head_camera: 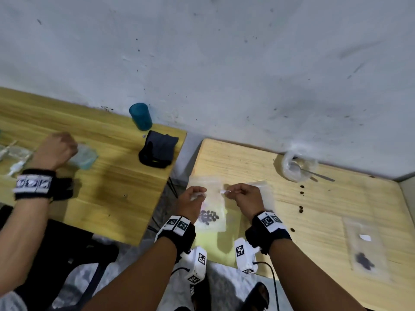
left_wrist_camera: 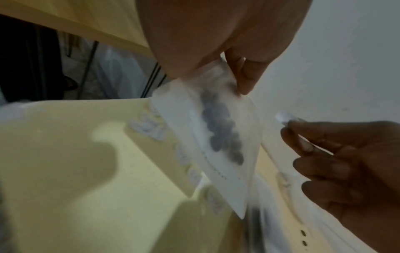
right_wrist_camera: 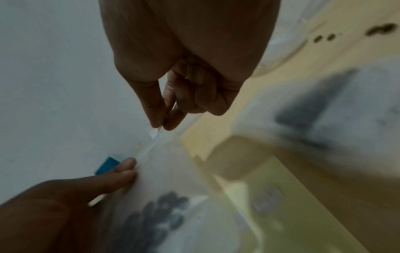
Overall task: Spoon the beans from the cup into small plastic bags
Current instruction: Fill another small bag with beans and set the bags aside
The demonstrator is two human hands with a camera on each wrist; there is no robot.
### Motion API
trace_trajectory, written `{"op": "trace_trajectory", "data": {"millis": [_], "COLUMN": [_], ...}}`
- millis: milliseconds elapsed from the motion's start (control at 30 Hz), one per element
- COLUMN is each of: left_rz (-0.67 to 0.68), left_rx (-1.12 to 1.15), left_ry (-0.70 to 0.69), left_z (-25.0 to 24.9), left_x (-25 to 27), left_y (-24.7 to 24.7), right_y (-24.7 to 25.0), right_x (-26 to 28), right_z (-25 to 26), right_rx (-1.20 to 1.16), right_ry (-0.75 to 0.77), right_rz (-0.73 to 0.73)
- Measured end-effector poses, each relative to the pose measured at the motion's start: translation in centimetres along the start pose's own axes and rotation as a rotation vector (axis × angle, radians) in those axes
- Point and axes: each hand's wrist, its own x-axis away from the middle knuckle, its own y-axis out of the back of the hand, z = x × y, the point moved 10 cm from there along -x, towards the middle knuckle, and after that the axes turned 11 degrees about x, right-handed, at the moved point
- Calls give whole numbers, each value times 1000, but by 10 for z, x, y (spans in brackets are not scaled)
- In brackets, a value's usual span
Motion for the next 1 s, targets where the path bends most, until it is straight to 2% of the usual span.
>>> {"op": "trace_trajectory", "data": {"millis": [133, 267, 433, 700, 800, 933, 1000], "left_rz": [72, 186, 280, 318, 301, 225, 196], "left_rx": [-34, -79, 11, 90, 121, 154, 123], "left_ry": [-176, -342, -317, -261, -226, -222, -263], "left_z": [-58, -108, -125, -122, -115, -111, -114], "left_x": [5, 14, 24, 37, 34, 29, 29], "left_y": [-44, -87, -126, -157, -160, -156, -155], "right_y": [27, 63, 104, 134, 140, 153, 151], "right_x": [5, 3, 1, 4, 8, 16, 12], "right_z": [44, 71, 78, 71, 71, 66, 60], "right_rx": [-33, -30, -14, 32, 104, 168, 112], "right_ry": [104, 164, 157, 165, 180, 182, 180], "right_rz": [2, -61, -151, -252, -299, -430, -393]}}
